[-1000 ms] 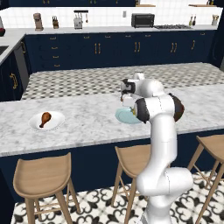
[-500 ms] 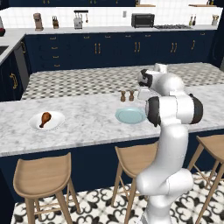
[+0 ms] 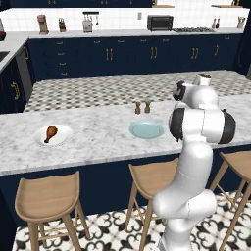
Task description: Pick the chicken drumstick and cucumber from their plates and place them in the bowl. Then put the bowl in the fridge.
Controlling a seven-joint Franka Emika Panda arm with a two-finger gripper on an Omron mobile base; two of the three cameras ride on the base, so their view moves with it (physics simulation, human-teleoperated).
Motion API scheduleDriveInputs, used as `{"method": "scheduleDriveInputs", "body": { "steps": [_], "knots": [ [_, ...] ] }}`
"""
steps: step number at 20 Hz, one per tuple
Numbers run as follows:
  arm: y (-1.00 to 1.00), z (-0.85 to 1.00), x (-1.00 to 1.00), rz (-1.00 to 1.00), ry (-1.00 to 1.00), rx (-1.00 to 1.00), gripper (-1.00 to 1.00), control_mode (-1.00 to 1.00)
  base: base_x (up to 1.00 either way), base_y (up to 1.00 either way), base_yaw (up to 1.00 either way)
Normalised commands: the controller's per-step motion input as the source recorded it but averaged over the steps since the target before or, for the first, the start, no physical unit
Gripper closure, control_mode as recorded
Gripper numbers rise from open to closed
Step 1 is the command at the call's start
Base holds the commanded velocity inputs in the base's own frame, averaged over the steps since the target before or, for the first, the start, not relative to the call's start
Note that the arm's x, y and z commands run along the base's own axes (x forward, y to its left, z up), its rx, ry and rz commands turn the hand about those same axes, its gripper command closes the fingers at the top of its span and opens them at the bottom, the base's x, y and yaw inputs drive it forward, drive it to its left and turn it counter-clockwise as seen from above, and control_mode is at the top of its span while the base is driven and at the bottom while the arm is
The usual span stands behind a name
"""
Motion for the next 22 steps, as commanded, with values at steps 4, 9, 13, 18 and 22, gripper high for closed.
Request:
{"method": "scheduleDriveInputs", "body": {
  "steps": [4, 9, 13, 18, 22],
  "knots": [
    [-0.57, 0.0, 0.57, 0.11, -0.02, 0.0, 1.0, -1.0, 0.0, 0.0, 0.0],
    [-0.17, -0.23, 0.61, 0.07, -0.03, 0.0, 1.0, -1.0, 0.0, 0.0, 0.0],
    [-0.02, -0.35, 0.05, 0.05, 0.0, 0.0, 1.0, -1.0, 0.0, 0.0, 0.0],
    [0.0, -0.32, 0.19, 0.01, 0.0, -0.01, 1.0, -1.0, 0.0, 0.0, 0.0],
    [0.0, -0.26, 0.23, 0.01, 0.0, -0.02, 1.0, -1.0, 0.0, 0.0, 0.0]
  ]
}}
